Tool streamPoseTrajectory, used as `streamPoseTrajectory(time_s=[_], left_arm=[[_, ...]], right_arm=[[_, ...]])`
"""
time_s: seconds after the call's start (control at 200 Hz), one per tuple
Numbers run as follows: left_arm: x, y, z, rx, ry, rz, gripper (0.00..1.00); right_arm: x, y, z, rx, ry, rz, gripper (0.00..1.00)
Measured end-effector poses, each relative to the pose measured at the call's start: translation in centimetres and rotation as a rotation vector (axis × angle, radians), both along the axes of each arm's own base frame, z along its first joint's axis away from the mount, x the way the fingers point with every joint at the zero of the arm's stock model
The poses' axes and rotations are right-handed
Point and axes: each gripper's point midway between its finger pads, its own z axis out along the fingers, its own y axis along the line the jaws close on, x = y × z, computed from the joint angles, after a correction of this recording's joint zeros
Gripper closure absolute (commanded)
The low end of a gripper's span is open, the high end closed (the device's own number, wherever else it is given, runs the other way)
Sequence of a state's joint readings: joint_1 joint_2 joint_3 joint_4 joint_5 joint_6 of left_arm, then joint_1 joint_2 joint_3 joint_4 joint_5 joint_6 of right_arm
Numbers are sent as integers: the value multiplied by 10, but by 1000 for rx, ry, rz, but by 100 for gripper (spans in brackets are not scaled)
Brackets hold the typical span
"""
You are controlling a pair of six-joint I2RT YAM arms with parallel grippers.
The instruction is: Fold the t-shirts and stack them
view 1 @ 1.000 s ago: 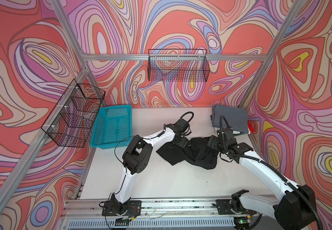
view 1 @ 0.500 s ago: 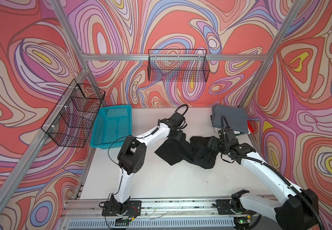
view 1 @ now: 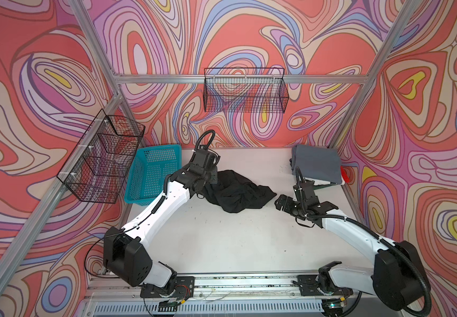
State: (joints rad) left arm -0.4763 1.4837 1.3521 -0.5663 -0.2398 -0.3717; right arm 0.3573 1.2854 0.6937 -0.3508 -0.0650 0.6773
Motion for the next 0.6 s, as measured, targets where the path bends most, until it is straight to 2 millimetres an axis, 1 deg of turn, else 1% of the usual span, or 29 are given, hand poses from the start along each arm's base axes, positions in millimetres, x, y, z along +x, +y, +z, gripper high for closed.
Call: streamPoseTrajectory(time_s=[0.065,0.175,0.245,0.3,0.361,0.421,0.526,0.601], left_arm=[[1,-1,-7,9,16,0,100],[1,0,-8,11,20,-1,100],[1,-1,-7,11,19,-1,100],[1,0,-8,11,21,-1,100],[0,0,-8,12,23,-1,100],[-1,1,-7,12,22,0,100],[-3,2,-3,10,19,1,100],[-5,3,0,8,14,1,100]], right_arm=[[-5,17,-15,17,31,35,2],[-3,49,-27,62,32,91,3],[1,61,-33,82,22,106,4],[6,67,-36,89,19,108,5],[13,76,-38,97,13,113,6],[24,89,-36,109,-5,127,11],[44,118,-30,146,-39,165,20],[55,137,-30,173,-45,193,23]])
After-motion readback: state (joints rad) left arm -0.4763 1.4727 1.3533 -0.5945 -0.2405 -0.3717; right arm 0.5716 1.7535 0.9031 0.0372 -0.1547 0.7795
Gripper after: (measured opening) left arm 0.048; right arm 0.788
